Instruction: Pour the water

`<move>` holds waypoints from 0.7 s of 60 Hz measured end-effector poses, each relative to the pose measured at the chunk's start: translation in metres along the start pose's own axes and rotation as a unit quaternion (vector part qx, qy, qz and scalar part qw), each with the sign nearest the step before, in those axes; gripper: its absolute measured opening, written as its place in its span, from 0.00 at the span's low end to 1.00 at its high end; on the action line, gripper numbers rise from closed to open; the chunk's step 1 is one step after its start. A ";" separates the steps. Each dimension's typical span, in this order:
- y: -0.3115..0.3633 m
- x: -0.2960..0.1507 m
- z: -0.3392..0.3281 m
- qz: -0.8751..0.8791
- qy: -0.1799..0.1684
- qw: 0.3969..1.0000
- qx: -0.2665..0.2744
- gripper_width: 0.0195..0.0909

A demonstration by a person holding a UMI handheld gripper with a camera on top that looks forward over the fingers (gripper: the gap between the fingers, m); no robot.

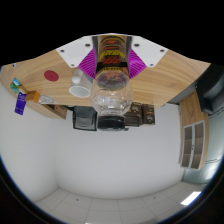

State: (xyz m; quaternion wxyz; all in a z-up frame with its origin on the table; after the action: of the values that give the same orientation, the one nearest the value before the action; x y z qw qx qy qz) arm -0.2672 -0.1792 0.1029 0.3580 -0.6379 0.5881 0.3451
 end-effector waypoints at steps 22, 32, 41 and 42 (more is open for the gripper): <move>0.030 -0.159 0.011 0.408 -0.056 0.876 -0.251 0.25; 0.008 -0.183 0.042 0.658 -0.037 0.653 -0.373 0.25; -0.010 -0.159 0.079 0.752 -0.013 0.539 -0.379 0.25; -0.013 -0.157 0.079 0.758 -0.008 0.530 -0.381 0.25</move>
State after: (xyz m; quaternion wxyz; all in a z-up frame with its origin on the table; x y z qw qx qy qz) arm -0.2670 -0.0319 0.1986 -0.3099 -0.0257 0.6607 0.6832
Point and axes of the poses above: the point between the fingertips, and its own axes, seen from behind it with the camera up: y to the left, x down, z forward, the way the camera looks, the point moved 1 cm from there along -z, backward, against the way the camera looks, and after that the axes turned 13 degrees about y, right-handed, at the moved point
